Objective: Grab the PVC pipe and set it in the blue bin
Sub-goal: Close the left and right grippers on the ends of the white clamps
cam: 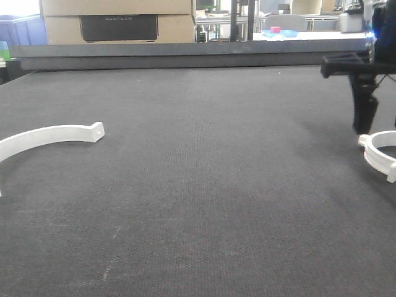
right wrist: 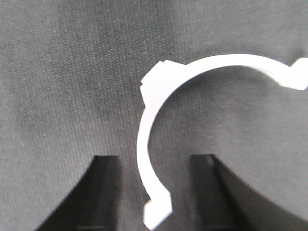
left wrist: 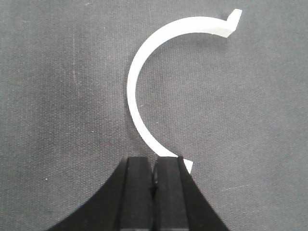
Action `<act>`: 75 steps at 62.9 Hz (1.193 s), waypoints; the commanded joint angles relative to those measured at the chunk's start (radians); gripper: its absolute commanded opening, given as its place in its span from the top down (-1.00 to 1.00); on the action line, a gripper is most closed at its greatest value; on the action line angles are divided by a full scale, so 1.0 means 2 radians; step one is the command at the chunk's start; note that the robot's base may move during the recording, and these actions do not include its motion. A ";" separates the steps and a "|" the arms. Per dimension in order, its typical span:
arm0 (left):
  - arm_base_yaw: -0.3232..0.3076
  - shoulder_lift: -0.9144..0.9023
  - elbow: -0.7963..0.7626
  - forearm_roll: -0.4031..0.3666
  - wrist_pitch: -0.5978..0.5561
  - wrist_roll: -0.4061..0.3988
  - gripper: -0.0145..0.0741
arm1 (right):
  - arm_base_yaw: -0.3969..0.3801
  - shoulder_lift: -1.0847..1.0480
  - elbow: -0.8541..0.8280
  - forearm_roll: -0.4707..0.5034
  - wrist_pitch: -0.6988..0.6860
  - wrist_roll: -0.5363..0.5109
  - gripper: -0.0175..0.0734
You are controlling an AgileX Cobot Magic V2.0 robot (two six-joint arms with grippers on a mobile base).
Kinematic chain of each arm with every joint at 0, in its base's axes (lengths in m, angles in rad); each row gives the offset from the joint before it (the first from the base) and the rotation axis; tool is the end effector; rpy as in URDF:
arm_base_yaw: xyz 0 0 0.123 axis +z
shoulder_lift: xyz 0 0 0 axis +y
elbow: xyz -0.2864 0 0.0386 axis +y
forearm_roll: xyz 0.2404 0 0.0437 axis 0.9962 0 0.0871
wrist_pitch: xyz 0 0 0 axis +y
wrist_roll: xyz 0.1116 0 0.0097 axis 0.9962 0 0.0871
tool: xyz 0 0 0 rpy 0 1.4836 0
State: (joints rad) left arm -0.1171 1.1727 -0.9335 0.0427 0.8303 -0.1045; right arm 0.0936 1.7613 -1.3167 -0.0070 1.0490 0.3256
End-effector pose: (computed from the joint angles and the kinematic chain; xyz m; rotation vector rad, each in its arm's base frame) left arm 0.2294 -0.0234 0.2943 0.0407 2.5519 -0.0345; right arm 0.3448 0.0317 0.2224 0.3404 2.9597 0.0418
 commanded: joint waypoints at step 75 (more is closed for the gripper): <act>-0.003 0.004 -0.009 -0.011 0.025 -0.048 0.92 | 0.001 0.035 -0.005 -0.004 -0.009 0.011 0.98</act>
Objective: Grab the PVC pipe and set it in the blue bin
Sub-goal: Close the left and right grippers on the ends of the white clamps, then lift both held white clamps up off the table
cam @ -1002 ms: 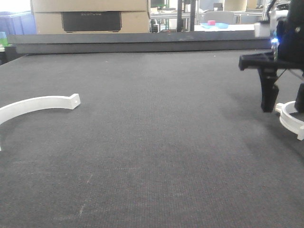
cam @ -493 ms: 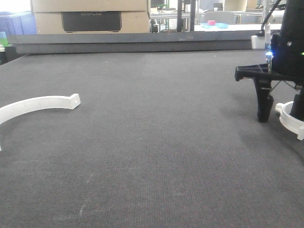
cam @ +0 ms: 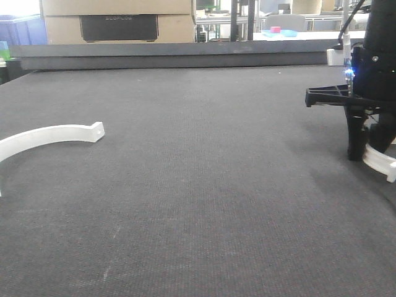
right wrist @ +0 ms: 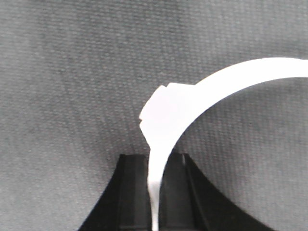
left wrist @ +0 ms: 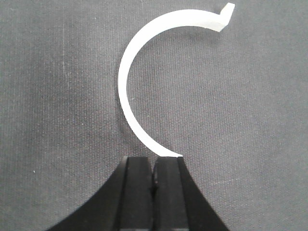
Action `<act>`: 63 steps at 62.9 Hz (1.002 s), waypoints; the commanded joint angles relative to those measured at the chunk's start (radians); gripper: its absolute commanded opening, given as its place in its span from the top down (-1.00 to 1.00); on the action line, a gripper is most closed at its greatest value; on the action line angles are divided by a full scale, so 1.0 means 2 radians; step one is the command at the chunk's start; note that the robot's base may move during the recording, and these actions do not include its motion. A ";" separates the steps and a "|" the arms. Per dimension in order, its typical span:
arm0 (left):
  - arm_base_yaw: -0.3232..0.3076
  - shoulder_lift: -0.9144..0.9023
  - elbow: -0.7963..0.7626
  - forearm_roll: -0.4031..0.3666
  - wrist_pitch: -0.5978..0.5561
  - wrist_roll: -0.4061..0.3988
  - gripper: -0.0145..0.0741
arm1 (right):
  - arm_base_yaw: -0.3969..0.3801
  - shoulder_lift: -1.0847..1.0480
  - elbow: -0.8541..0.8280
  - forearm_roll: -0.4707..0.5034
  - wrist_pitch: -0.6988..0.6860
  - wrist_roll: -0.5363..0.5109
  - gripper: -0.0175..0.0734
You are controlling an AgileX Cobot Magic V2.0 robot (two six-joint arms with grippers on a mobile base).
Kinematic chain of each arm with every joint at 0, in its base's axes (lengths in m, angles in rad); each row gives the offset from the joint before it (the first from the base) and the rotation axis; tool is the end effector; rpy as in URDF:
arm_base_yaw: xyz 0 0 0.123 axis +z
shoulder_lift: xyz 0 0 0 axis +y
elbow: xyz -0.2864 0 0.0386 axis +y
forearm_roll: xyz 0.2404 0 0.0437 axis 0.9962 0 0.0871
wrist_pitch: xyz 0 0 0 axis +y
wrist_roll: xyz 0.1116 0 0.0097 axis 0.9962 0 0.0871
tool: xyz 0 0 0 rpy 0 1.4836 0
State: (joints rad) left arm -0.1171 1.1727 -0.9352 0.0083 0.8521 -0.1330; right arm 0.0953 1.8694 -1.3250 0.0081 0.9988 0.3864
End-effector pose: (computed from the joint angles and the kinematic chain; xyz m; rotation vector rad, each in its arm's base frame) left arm 0.2273 -0.0260 0.2934 -0.0158 2.5754 -0.0838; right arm 0.3605 0.0352 0.1870 0.4456 2.9984 0.0520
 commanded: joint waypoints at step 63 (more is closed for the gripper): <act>-0.003 0.286 -0.186 0.069 0.074 -0.014 0.01 | 0.054 -0.133 0.030 -0.012 0.016 -0.099 0.98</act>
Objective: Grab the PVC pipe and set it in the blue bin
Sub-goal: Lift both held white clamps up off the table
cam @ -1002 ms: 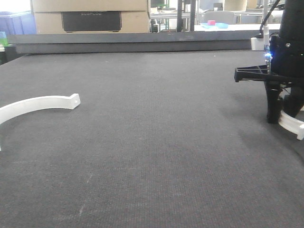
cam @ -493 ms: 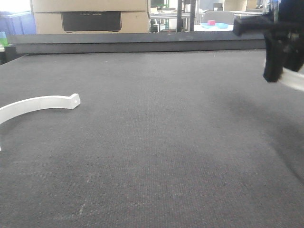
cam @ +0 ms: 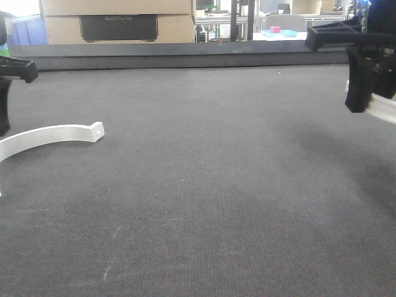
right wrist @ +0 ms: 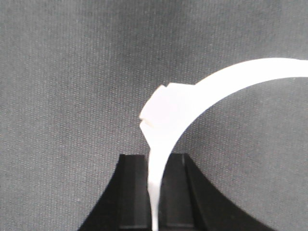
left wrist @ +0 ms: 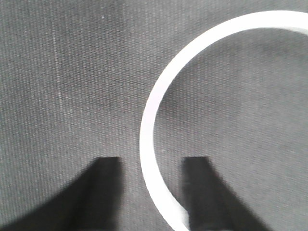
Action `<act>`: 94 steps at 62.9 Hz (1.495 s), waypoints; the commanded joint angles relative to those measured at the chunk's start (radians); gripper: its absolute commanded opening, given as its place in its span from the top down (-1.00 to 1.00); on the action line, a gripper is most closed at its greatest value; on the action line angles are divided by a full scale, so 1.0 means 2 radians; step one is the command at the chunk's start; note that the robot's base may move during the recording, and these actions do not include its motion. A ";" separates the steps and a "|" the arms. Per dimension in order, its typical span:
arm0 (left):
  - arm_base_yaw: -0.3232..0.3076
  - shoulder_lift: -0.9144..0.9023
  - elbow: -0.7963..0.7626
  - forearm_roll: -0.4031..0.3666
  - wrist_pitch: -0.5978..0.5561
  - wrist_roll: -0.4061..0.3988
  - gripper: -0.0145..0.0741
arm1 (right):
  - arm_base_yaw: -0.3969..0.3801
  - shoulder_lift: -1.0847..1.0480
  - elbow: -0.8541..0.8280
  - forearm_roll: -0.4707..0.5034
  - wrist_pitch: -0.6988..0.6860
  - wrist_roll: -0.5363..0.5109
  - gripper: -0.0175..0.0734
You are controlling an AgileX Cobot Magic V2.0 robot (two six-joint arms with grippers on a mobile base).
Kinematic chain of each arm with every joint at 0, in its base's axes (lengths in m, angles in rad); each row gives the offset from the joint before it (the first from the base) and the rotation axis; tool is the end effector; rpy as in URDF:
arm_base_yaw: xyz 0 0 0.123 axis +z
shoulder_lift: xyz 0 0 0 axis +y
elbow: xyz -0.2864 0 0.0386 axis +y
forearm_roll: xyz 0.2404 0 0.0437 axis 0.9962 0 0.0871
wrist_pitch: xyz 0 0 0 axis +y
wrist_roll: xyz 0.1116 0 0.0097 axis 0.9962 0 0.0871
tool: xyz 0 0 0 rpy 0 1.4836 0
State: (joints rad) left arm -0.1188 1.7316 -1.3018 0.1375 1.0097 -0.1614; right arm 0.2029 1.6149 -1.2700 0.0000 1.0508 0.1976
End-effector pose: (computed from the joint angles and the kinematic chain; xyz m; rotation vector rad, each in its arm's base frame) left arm 0.3443 -0.0280 0.2306 0.0260 2.9052 0.1347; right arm 0.3146 0.0647 0.2591 -0.0076 2.8836 0.0757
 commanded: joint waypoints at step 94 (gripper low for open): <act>-0.002 -0.142 -0.021 -0.074 -0.057 0.018 0.92 | 0.000 -0.103 0.002 -0.020 -0.104 -0.004 0.98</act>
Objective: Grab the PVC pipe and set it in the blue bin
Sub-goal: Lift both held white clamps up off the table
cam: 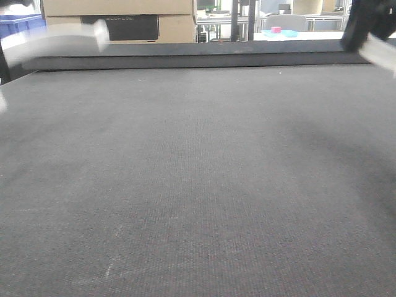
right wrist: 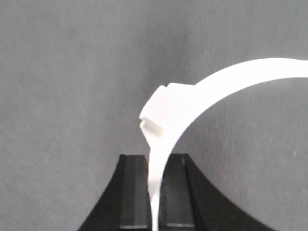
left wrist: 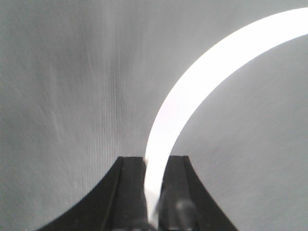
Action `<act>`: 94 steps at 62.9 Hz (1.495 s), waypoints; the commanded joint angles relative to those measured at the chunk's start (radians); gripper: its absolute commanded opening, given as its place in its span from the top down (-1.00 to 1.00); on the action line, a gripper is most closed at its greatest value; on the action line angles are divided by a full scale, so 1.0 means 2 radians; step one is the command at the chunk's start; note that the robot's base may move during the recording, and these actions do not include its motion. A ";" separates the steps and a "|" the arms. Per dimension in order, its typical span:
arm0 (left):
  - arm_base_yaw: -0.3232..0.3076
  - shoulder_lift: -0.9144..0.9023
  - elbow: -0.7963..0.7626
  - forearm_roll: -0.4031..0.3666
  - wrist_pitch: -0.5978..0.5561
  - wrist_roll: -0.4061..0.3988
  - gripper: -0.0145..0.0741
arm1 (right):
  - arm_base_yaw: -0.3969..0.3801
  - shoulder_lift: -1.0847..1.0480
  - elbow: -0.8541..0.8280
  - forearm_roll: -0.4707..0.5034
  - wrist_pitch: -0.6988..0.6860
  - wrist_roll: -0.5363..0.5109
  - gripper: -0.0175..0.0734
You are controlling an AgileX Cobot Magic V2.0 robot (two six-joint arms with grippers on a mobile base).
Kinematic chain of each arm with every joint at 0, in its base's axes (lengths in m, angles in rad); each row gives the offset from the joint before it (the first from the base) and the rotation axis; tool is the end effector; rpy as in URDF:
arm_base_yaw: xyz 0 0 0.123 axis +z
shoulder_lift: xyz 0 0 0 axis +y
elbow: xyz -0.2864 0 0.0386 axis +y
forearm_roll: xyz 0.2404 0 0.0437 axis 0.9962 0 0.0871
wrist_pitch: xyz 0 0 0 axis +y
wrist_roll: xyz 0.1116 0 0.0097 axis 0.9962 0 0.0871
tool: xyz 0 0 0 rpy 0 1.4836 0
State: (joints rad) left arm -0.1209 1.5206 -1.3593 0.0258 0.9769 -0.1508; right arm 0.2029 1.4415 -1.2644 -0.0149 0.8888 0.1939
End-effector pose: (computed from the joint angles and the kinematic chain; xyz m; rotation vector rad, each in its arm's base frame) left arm 0.3220 -0.0367 0.3183 -0.0277 2.6225 -0.0617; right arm 0.3021 0.0608 0.3197 -0.0190 2.5550 0.1355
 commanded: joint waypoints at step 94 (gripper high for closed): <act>-0.001 -0.523 0.334 -0.029 -0.355 0.102 0.92 | 0.000 -0.450 0.278 -0.057 -0.303 -0.003 0.98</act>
State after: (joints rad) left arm -0.1209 0.4827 -0.6915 -0.0325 0.2960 0.0535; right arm 0.2029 0.5466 -0.7110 -0.1190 0.2932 0.1916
